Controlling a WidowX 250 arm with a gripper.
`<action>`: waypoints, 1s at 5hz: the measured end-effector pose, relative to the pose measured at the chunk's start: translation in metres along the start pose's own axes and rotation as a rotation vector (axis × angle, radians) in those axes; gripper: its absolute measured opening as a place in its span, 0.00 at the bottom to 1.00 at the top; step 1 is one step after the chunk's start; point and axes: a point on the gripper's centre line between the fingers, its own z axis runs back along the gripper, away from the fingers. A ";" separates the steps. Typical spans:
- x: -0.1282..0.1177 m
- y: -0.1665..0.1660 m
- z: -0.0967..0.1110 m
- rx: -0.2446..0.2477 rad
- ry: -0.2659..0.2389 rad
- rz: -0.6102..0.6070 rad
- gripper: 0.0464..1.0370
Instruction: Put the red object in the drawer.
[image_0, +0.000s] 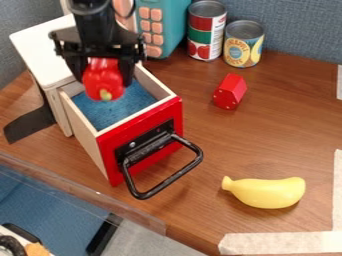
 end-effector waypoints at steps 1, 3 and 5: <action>-0.009 -0.002 -0.016 0.014 -0.002 -0.026 0.83; -0.005 -0.007 -0.011 -0.012 -0.050 -0.033 0.97; 0.005 -0.010 0.033 -0.018 -0.108 -0.041 0.96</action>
